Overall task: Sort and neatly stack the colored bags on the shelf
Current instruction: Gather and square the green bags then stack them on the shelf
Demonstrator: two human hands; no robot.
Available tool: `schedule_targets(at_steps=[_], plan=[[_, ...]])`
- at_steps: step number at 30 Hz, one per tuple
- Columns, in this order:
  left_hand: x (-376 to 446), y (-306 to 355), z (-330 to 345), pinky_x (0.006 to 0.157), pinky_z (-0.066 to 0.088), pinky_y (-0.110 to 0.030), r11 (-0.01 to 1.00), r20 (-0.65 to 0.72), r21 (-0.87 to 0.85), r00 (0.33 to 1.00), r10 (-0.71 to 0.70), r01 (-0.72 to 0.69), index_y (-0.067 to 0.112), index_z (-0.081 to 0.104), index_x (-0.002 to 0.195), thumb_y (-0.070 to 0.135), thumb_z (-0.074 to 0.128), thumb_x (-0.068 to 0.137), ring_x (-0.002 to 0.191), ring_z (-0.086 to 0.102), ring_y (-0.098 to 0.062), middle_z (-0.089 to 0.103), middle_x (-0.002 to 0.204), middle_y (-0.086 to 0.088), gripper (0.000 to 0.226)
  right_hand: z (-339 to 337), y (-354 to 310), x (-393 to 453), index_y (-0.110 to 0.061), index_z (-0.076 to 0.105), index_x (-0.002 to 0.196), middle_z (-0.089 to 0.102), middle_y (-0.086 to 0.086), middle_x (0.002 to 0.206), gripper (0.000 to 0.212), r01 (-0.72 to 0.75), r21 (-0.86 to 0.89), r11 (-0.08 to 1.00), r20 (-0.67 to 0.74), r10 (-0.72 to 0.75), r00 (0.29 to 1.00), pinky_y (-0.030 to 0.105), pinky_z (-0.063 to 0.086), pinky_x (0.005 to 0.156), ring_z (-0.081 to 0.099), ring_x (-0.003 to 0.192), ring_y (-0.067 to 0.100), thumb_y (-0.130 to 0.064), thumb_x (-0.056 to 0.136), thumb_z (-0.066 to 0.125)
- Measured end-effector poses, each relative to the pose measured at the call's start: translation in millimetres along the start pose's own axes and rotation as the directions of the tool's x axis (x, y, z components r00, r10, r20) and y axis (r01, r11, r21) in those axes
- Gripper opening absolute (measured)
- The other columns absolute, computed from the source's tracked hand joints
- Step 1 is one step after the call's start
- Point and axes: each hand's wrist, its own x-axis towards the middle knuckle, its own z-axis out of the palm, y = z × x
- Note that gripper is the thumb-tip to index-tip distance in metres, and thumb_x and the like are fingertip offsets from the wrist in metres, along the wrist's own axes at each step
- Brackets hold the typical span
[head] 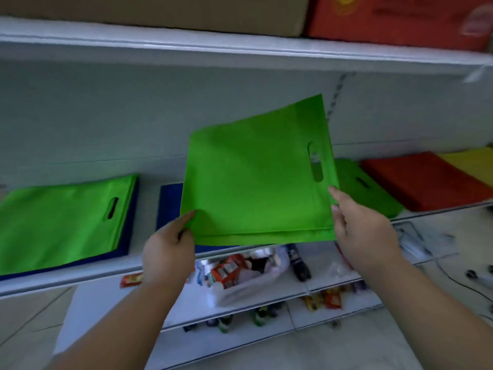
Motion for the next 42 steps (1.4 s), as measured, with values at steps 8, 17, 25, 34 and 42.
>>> schedule_targets(at_steps=[8,17,25,34,42], plan=[[14,67,133,0.047,0.037,-0.03,0.999,0.123,-0.017,0.992,0.029,-0.027,0.034,0.063,0.128,0.008,0.049,0.092,0.043,0.046,-0.017,0.059,0.053,-0.001,0.046,-4,144,22,-0.017,0.057,0.135,0.066,0.013,0.07,0.042,-0.109,0.005,0.994,-0.036,0.109,0.993,0.035,0.047,0.051,0.06,0.059,0.032,-0.016,0.093,0.059],[39,107,222,0.044,0.036,-0.028,0.991,0.126,0.129,0.992,0.012,-0.028,0.033,0.065,0.126,0.008,0.05,0.092,0.041,0.05,-0.015,0.062,0.059,-0.001,0.045,25,242,64,-0.017,0.053,0.138,0.071,0.013,0.086,0.04,-0.069,0.059,0.996,0.034,0.068,0.997,0.03,0.041,0.056,0.064,0.069,0.033,-0.02,0.098,0.053],[1,135,270,0.052,0.037,-0.027,0.939,-0.053,0.337,0.997,-0.055,0.07,0.027,0.07,0.119,0.013,0.053,0.094,0.059,0.051,-0.013,0.066,0.083,0.002,0.034,59,313,111,-0.017,0.044,0.144,0.061,0.008,0.129,0.044,-0.023,0.194,0.981,0.376,-0.053,0.925,0.026,0.04,0.08,0.059,0.11,0.023,-0.029,0.102,0.045],[-32,144,295,0.059,0.04,-0.028,0.758,-0.057,0.648,0.997,-0.046,0.072,0.028,0.072,0.114,0.022,0.053,0.09,0.077,0.061,-0.022,0.062,0.1,0.003,0.031,66,340,122,-0.01,0.058,0.123,0.065,0.01,0.114,0.03,0.092,0.135,0.987,0.539,-0.151,0.829,0.04,0.05,0.085,0.061,0.099,0.025,-0.027,0.102,0.043],[-31,144,299,0.061,0.04,-0.027,0.595,0.05,0.804,0.996,-0.069,0.001,0.036,0.066,0.119,0.032,0.05,0.091,0.087,0.061,-0.02,0.056,0.099,0.005,0.032,64,334,125,-0.014,0.058,0.099,0.06,0.001,0.09,0.017,0.201,-0.012,0.979,0.584,-0.157,0.797,0.03,0.041,0.059,0.056,0.076,0.017,-0.027,0.1,0.047]])
